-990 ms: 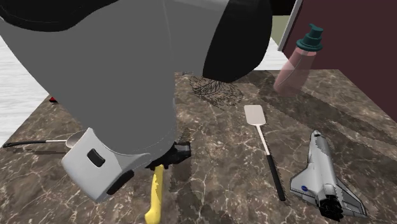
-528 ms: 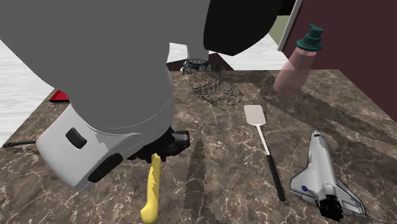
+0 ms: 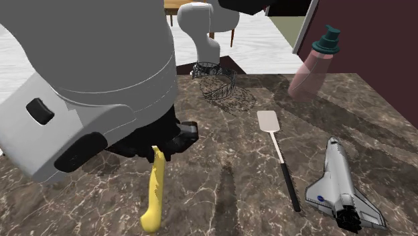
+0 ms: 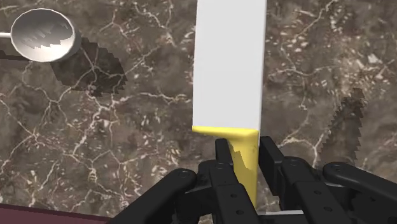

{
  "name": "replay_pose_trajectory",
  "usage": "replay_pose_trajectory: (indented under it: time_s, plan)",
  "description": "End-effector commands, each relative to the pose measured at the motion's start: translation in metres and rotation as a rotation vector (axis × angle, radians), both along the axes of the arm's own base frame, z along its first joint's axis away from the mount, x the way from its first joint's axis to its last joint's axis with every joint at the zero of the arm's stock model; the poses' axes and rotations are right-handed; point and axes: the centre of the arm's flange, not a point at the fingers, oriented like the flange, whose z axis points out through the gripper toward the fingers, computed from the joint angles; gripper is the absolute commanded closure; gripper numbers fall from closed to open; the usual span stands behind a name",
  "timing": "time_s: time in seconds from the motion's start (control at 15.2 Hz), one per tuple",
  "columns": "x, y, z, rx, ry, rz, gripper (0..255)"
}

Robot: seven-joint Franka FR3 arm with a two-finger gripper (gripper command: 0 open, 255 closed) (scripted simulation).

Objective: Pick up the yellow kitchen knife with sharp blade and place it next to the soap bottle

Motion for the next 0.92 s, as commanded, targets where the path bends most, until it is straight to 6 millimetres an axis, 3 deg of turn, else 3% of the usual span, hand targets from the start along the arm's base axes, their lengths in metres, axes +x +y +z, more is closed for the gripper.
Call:
replay_pose_trajectory:
  time_s: [0.0,0.86]
  plan:
    - [-0.001,0.000,0.012,0.000,0.000,0.000,255]
    - [-0.001,0.000,0.081,0.000,0.000,0.000,255]
